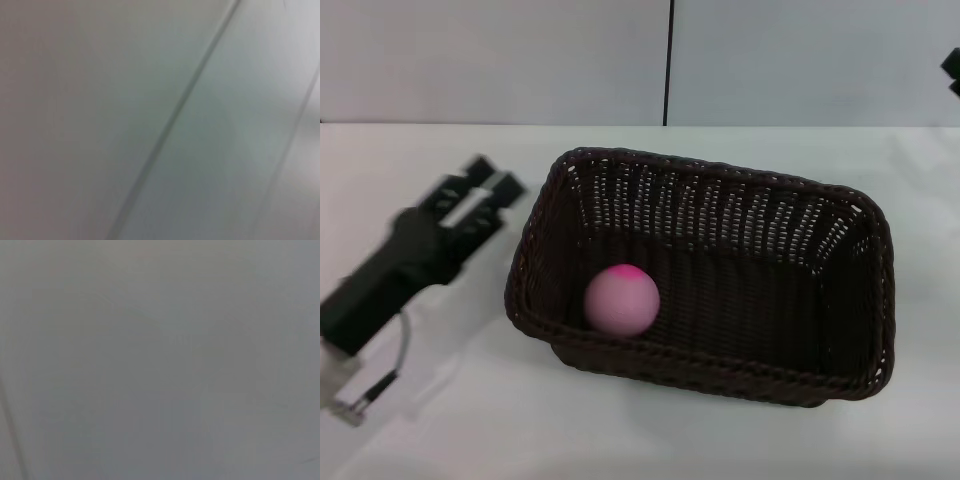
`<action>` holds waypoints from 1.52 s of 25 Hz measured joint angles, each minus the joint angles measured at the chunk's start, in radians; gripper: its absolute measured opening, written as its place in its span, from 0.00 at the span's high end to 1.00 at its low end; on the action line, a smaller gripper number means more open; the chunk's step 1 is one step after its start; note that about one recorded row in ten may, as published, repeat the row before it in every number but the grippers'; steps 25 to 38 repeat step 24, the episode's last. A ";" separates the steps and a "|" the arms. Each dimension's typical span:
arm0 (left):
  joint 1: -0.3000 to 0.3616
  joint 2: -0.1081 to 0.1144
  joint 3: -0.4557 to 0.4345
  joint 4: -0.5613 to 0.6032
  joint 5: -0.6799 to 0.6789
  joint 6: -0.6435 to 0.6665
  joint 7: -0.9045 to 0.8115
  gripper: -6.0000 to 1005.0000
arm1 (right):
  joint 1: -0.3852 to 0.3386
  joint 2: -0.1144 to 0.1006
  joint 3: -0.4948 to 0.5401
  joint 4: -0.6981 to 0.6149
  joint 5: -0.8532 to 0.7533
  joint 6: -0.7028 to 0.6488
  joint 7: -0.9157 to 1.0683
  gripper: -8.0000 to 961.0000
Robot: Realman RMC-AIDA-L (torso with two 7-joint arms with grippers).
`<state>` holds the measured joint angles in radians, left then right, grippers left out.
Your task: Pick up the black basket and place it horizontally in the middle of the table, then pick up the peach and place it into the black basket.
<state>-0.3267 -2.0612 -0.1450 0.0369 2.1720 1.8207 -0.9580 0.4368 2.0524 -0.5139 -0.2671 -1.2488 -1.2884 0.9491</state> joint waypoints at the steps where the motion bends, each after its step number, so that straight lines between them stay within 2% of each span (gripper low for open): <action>1: 0.018 0.000 -0.036 -0.001 -0.001 0.016 0.020 0.49 | -0.002 0.001 0.016 0.000 0.000 0.000 -0.006 0.21; 2: 0.060 0.000 -0.115 -0.006 -0.001 0.049 0.073 0.46 | -0.011 0.006 0.079 0.002 0.000 0.000 -0.027 0.21; 4: 0.112 -0.003 -0.208 -0.024 -0.001 0.083 0.162 0.23 | -0.020 0.012 0.149 0.004 0.000 0.000 -0.050 0.21; 5: 0.112 -0.003 -0.208 -0.024 -0.001 0.083 0.162 0.22 | -0.024 0.015 0.188 0.006 0.000 0.000 -0.057 0.21; 7: 0.196 -0.006 -0.337 -0.088 -0.001 0.100 0.332 0.20 | -0.028 0.017 0.247 0.010 0.000 -0.001 -0.063 0.21; 8: 0.196 -0.006 -0.337 -0.088 -0.001 0.100 0.332 0.19 | -0.028 0.017 0.247 0.010 0.000 -0.001 -0.063 0.21; 13: 0.302 -0.011 -0.479 -0.209 -0.001 0.089 0.621 0.17 | -0.030 0.017 0.316 0.022 0.000 0.000 -0.063 0.21; 38: 0.297 -0.011 -0.485 -0.208 0.000 0.066 0.653 0.17 | -0.025 0.017 0.319 0.039 0.002 -0.001 -0.064 0.21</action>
